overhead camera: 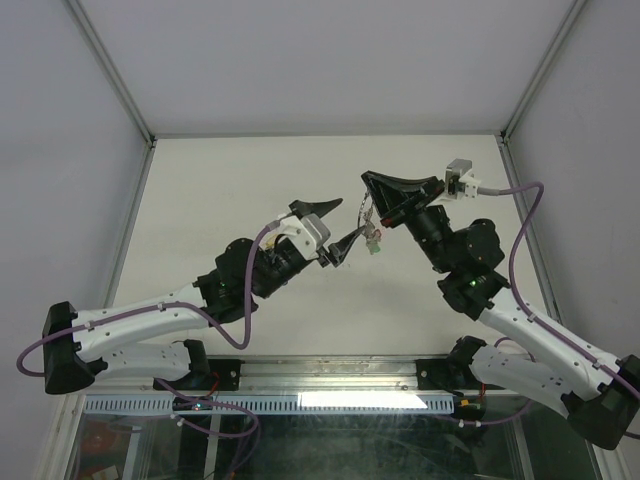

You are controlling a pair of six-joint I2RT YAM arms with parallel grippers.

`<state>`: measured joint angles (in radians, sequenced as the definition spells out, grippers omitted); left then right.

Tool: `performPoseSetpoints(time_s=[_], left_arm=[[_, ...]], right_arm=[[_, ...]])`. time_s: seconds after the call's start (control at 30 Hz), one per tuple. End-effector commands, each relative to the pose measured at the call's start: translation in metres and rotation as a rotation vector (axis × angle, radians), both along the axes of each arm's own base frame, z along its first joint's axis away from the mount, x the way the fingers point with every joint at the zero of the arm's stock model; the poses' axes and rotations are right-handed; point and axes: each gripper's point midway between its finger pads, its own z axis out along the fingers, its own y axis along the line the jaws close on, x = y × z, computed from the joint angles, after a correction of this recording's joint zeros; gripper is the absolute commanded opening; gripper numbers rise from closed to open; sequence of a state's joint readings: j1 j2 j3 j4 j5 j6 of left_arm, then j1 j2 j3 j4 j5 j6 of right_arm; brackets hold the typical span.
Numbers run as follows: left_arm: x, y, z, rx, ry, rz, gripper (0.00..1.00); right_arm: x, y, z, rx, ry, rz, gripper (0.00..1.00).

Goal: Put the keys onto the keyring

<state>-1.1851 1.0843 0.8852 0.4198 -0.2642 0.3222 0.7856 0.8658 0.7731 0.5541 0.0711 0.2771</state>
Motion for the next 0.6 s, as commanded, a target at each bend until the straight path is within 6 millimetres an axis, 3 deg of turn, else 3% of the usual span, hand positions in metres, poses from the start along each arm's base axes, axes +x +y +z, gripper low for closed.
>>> performPoseSetpoints(time_s=[0.0,0.27,0.57], left_arm=[[0.002,0.011,0.036,-0.112,-0.010,0.038,0.60],[0.020,-0.006,0.032,-0.069,-0.006,0.097,0.62],[0.037,-0.015,0.022,-0.011,-0.056,0.182,0.38]], right_arm=[[0.003,-0.014,0.024,0.054,-0.061,-0.080,0.00],[0.001,-0.007,0.027,0.057,-0.064,-0.060,0.00],[-0.009,-0.006,0.030,0.079,-0.066,-0.016,0.00]])
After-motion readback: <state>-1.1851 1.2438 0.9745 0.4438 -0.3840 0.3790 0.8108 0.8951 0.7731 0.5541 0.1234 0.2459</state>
